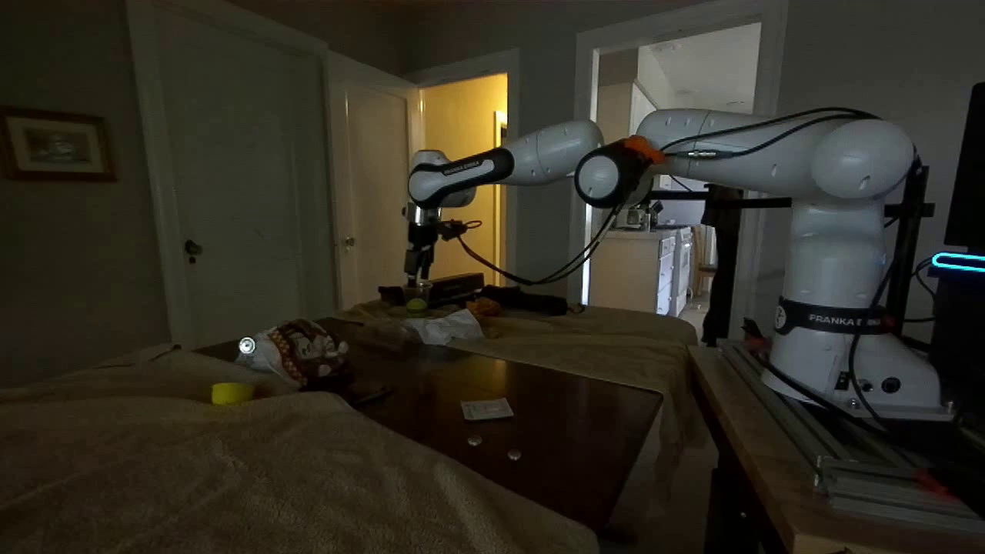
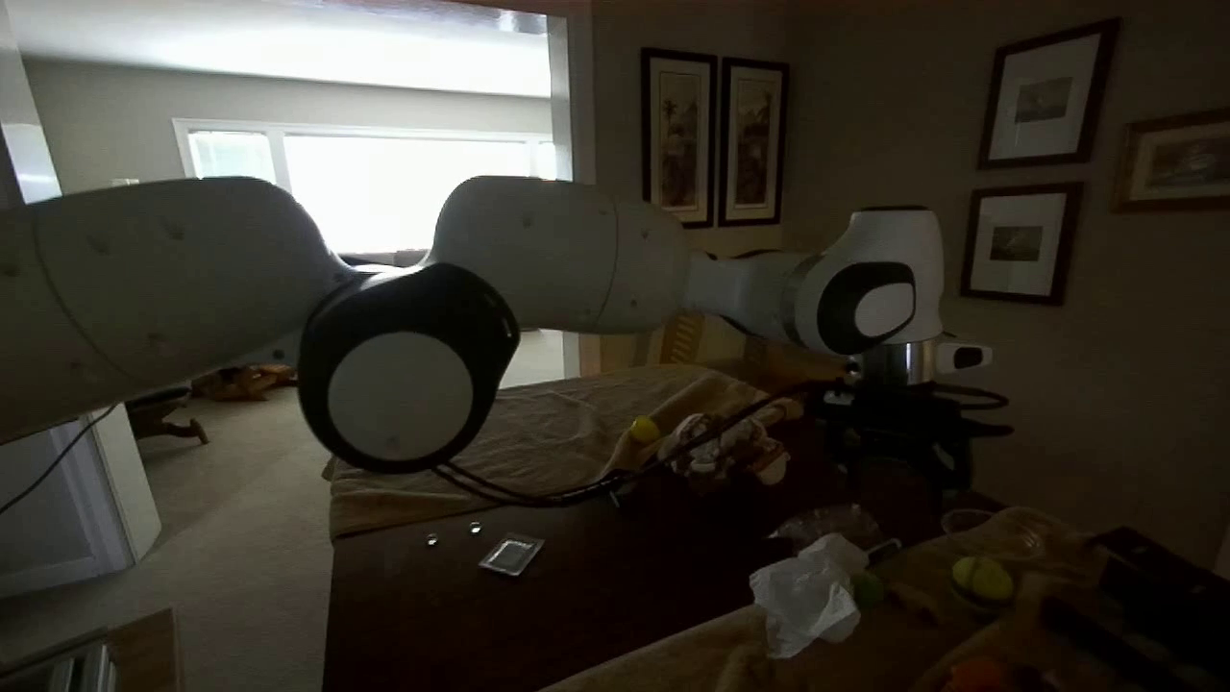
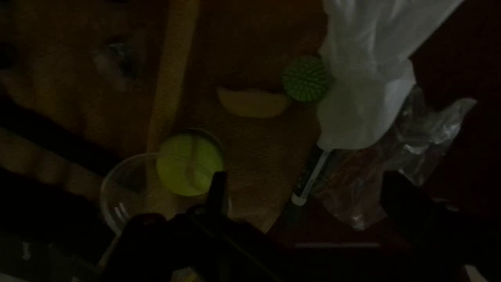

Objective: Move the clear cup to the left.

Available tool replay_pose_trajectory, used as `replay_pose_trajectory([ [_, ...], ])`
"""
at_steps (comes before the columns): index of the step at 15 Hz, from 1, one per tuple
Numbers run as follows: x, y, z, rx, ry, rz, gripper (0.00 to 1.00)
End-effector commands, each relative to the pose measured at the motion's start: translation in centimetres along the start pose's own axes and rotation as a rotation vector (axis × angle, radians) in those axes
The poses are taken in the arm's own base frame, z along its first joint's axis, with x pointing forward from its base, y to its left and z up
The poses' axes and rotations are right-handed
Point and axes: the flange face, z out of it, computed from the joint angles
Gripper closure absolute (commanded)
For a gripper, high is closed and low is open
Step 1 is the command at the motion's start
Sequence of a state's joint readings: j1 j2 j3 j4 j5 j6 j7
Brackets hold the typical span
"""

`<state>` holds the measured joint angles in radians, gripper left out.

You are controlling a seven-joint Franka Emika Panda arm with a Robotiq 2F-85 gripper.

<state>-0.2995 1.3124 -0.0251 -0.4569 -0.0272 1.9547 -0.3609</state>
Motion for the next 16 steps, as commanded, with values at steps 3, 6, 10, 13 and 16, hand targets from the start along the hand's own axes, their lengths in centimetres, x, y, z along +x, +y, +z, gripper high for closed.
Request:
replay_pose_trajectory([
  [3, 0.5, -2.0, 2.3, 0.102, 0.056, 0.271, 0.00],
  [6, 0.3, 0.1, 2.4, 0.111, 0.123, 0.394, 0.00],
  [10, 0.5, 3.6, 0.3, 0.082, 0.274, 0.515, 0.00],
  [13, 0.8, 5.5, -1.2, 0.052, 0.420, 0.590, 0.00],
  [16, 0.5, 6.1, -0.6, 0.028, 0.473, 0.597, 0.00],
])
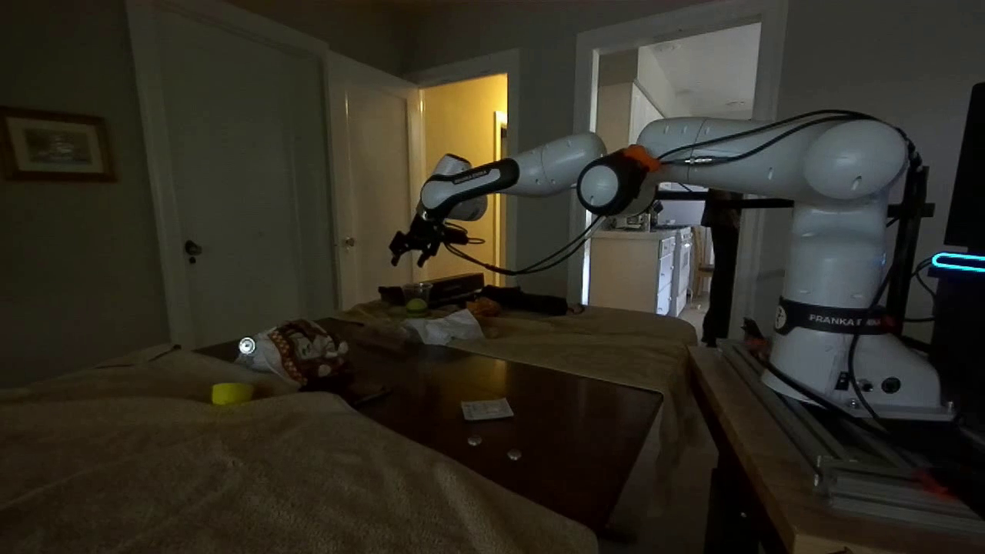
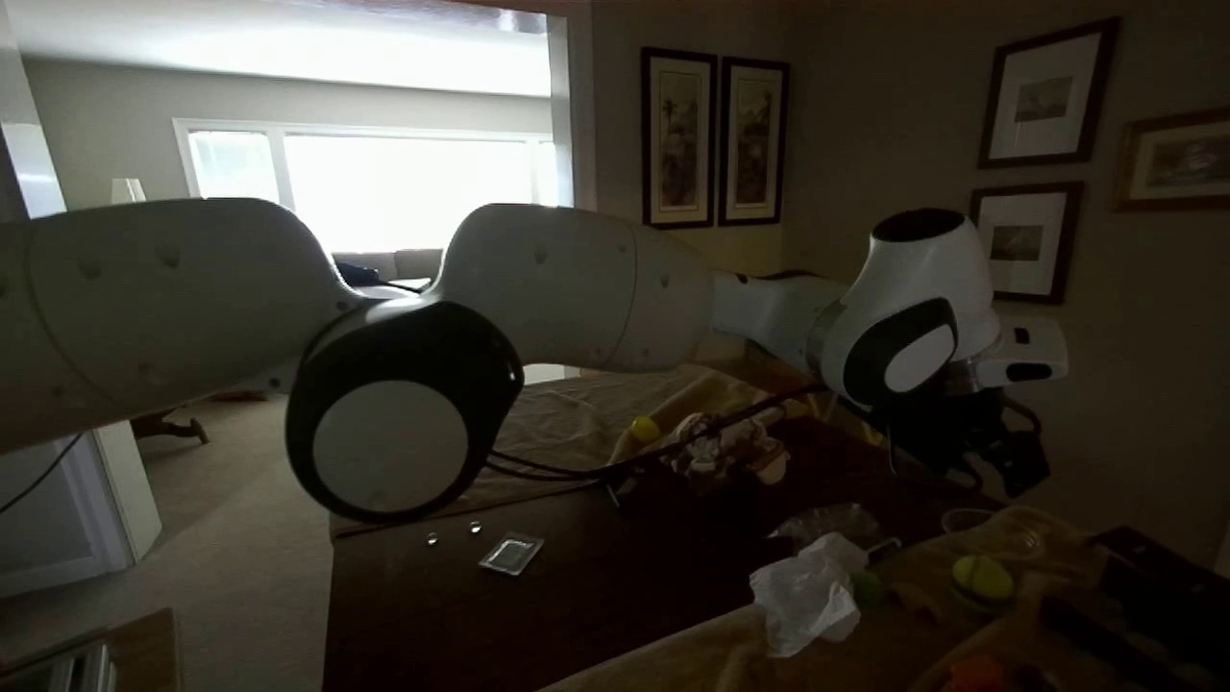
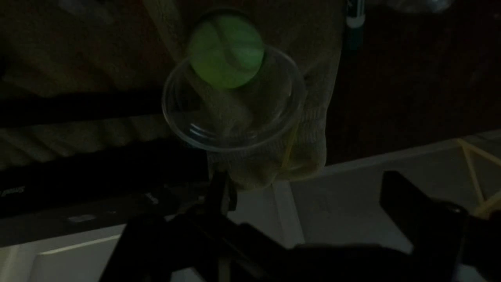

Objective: Move the clear cup to the left.

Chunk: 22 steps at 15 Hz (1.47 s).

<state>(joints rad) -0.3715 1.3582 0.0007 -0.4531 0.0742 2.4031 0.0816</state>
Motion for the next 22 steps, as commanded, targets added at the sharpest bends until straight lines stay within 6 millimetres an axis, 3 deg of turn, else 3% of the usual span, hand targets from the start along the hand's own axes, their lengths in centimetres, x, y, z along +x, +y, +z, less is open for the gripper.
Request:
replay_pose_trajectory([
  [1, -0.4, 0.4, 0.8, 0.012, 0.050, 0.028, 0.00],
  [11, -3.9, -1.3, 4.4, 0.013, -0.064, -0.015, 0.02],
  [13, -4.4, -1.5, 4.8, 0.009, -0.087, -0.012, 0.27],
  [22, -4.6, -0.5, 5.1, 0.001, -0.114, 0.008, 0.91],
])
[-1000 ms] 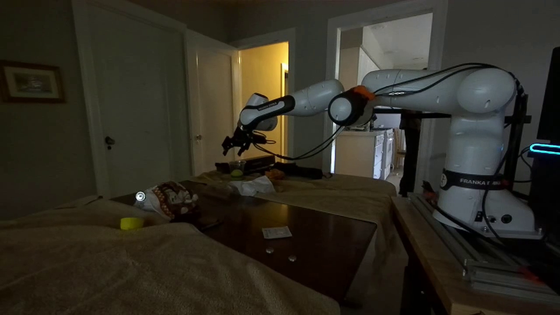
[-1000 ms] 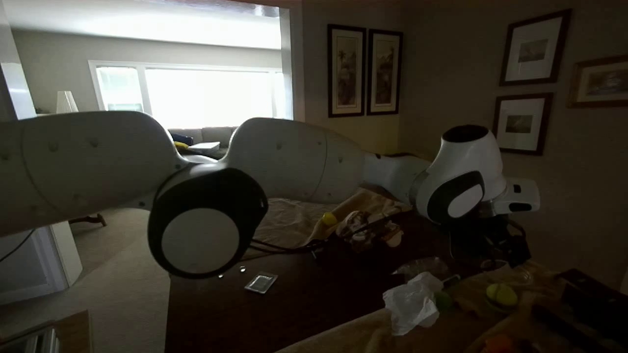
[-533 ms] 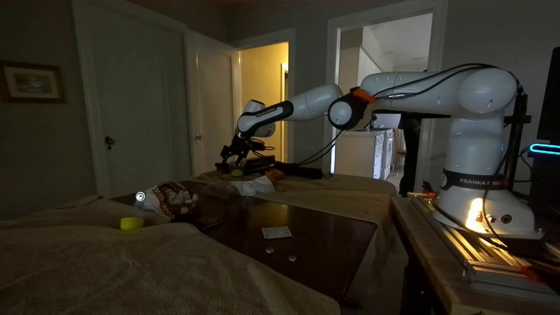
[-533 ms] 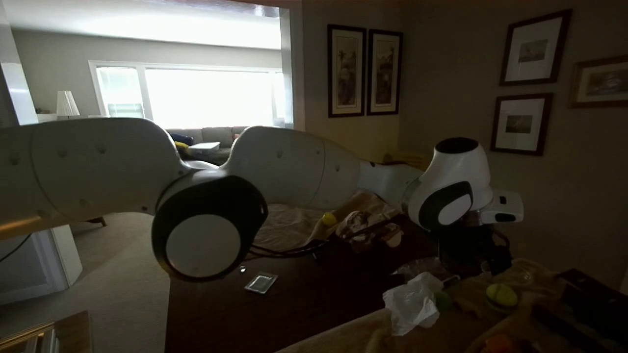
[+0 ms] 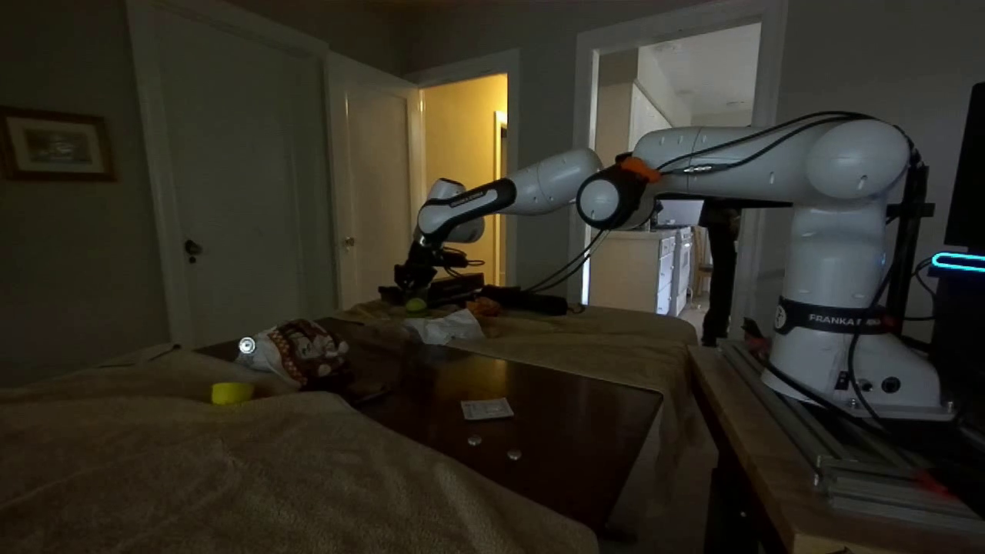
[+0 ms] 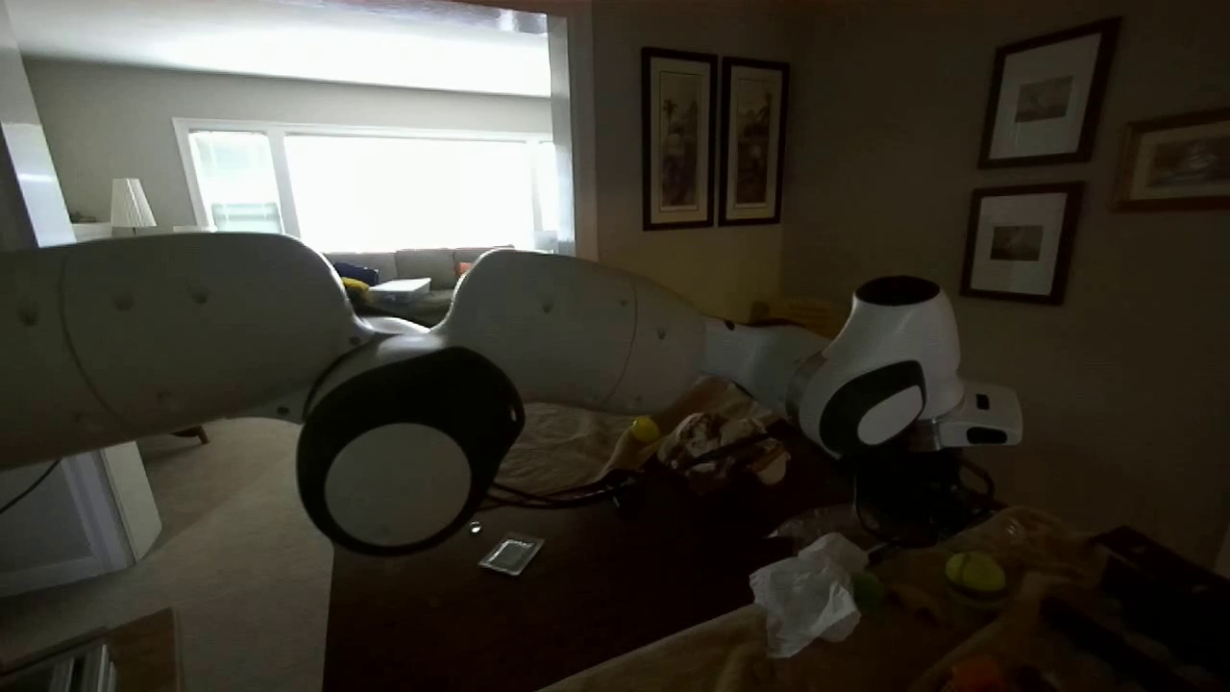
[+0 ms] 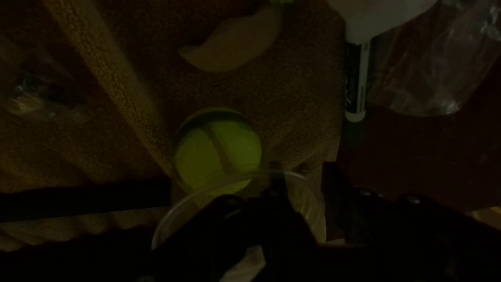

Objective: Move the clear cup to the left.

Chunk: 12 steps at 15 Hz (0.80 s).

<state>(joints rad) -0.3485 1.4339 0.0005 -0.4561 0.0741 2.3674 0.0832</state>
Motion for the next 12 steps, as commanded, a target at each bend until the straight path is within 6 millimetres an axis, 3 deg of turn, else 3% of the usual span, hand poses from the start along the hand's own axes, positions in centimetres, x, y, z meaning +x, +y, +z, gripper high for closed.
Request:
replay_pose_trajectory([
  [1, 0.5, 1.0, -0.6, 0.001, 0.008, 0.030, 0.98],
  [7, 3.2, 3.3, -4.1, 0.004, 0.078, 0.026, 1.00],
  [12, 4.5, 0.5, -6.7, 0.003, 0.091, -0.207, 0.98],
])
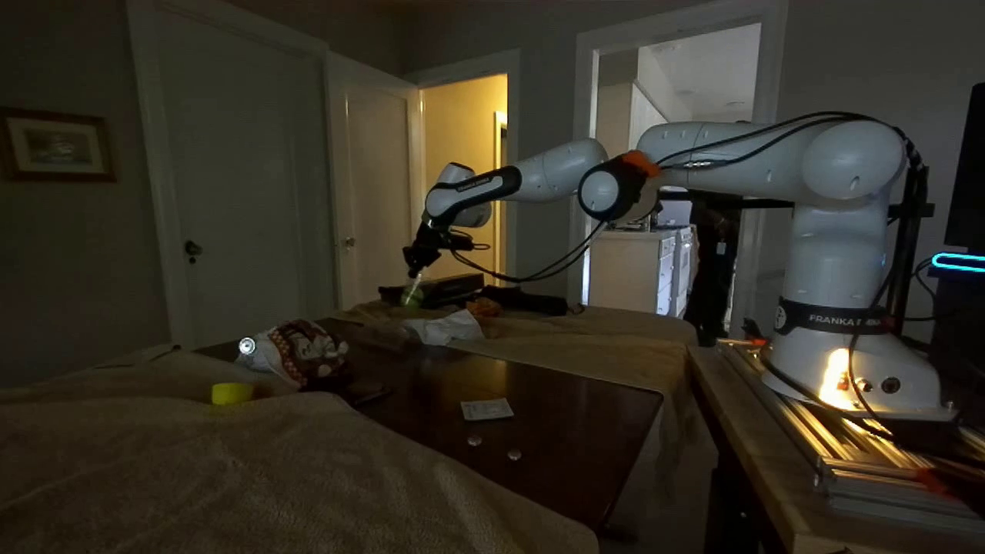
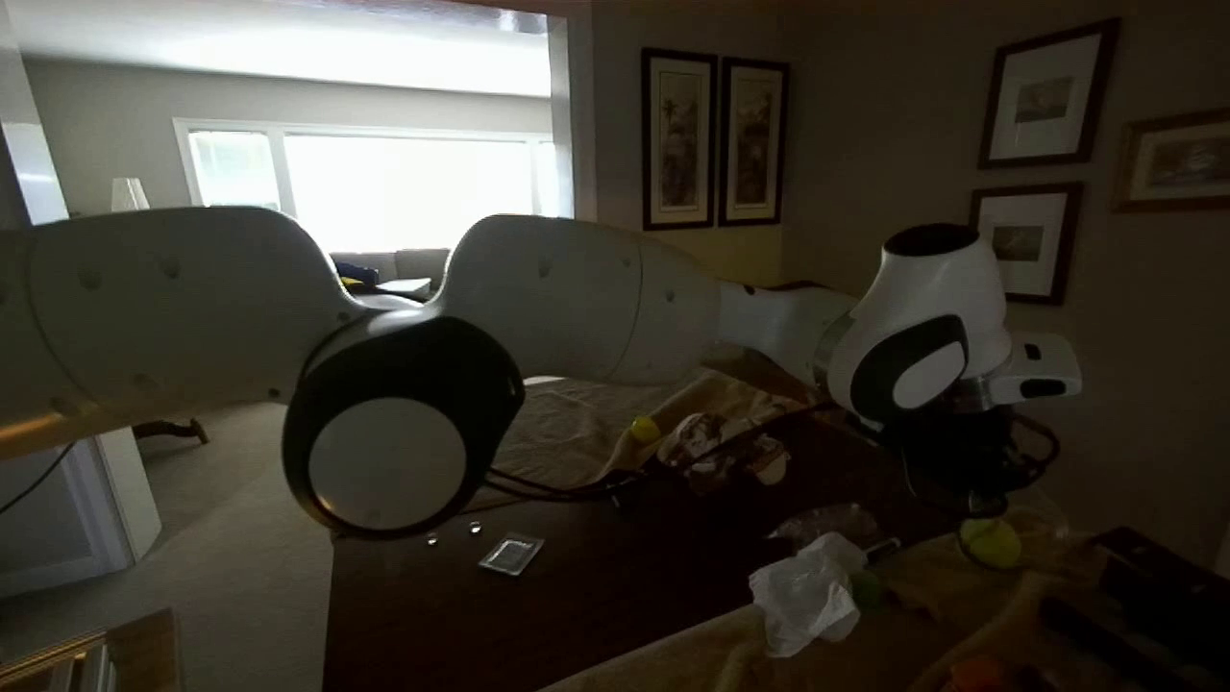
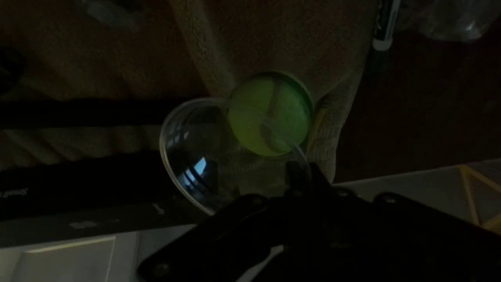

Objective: Move the clear cup to the left.

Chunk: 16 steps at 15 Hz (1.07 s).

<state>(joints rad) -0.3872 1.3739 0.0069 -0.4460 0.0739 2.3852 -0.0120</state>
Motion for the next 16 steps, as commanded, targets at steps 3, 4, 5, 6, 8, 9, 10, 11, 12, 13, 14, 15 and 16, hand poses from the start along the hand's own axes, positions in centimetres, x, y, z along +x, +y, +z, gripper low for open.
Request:
replay_pose_trajectory([
  [3, 1.4, -4.5, -2.6, -0.001, -0.028, -0.301, 0.98],
  [4, 1.6, -5.3, -3.0, -0.004, -0.035, -0.351, 0.98],
  [5, 1.6, -6.5, -3.3, -0.008, -0.042, -0.402, 0.98],
  [6, 1.6, -7.7, -3.5, -0.018, -0.048, -0.451, 0.98],
  [8, 1.5, -10.5, -4.0, -0.035, -0.056, -0.551, 0.98],
  [9, 1.3, -12.2, -4.2, -0.045, -0.056, -0.600, 0.98],
  [10, 1.1, -13.8, -4.3, -0.049, -0.056, -0.650, 0.98],
  [11, 0.7, -15.6, -4.2, -0.055, -0.057, -0.699, 0.98],
  [12, 0.1, -17.7, -4.2, -0.060, -0.058, -0.749, 0.98],
  [13, -0.3, -19.5, -4.3, -0.063, -0.062, -0.799, 0.98],
  [14, -1.0, -21.6, -4.3, -0.068, -0.065, -0.847, 0.98],
  [15, -1.7, -23.6, -4.4, -0.077, -0.069, -0.894, 0.98],
  [16, -2.3, -25.4, -4.5, -0.082, -0.073, -0.932, 0.98],
])
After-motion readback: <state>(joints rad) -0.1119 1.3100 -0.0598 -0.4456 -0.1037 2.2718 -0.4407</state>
